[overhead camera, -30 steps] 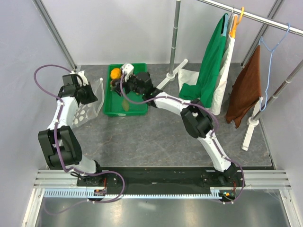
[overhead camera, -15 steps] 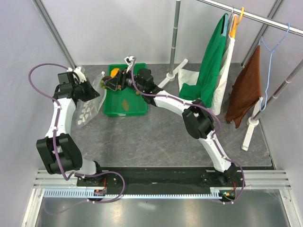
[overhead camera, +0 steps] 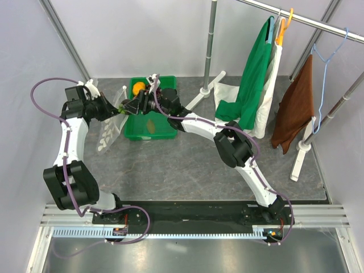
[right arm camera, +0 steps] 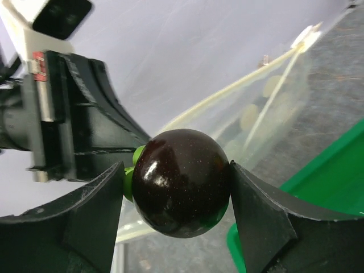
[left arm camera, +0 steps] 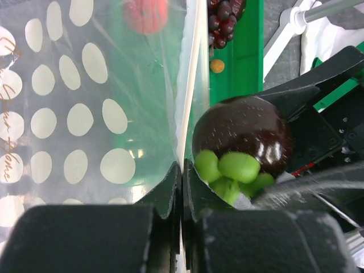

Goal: Place the food in the zip-top bag and seal the zipper
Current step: Place the fake fruit in the zipper food storage bag.

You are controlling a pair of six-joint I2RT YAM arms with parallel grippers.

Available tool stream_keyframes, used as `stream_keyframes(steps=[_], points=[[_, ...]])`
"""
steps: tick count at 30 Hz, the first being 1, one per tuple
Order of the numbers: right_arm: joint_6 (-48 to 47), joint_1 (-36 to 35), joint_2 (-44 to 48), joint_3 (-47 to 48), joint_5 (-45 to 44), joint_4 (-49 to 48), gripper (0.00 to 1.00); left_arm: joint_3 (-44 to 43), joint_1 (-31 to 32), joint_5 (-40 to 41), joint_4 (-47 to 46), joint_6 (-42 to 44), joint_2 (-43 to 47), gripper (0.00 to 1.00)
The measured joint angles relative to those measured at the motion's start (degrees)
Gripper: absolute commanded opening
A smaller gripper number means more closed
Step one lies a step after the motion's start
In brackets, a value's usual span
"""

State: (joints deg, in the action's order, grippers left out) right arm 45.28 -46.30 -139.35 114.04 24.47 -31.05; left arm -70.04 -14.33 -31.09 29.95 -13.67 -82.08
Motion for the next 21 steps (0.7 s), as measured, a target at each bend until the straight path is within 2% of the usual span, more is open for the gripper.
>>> stream_keyframes(steps=[6, 13, 16, 21], points=[[-6.9, -0.2, 0.1, 0.0, -4.6, 5.6, 0.0, 0.0, -0.7, -2.5, -0.7, -0.8, 0.1, 0.02], [-16.1, -1.7, 0.2, 0.1, -6.4, 11.0, 0.0, 0.0, 0.3, -12.3, -3.5, -3.8, 1.8, 0.02], [-22.8, -3.3, 0.7, -0.2, -6.5, 12.0, 0.0, 0.0, 0.3, -15.0, -4.1, -4.6, 2.0, 0.02], [-31.1, -5.6, 5.9, -8.4, -6.1, 7.9, 0.0, 0.0, 0.3, -17.5, -4.9, -5.6, 2.0, 0.02]])
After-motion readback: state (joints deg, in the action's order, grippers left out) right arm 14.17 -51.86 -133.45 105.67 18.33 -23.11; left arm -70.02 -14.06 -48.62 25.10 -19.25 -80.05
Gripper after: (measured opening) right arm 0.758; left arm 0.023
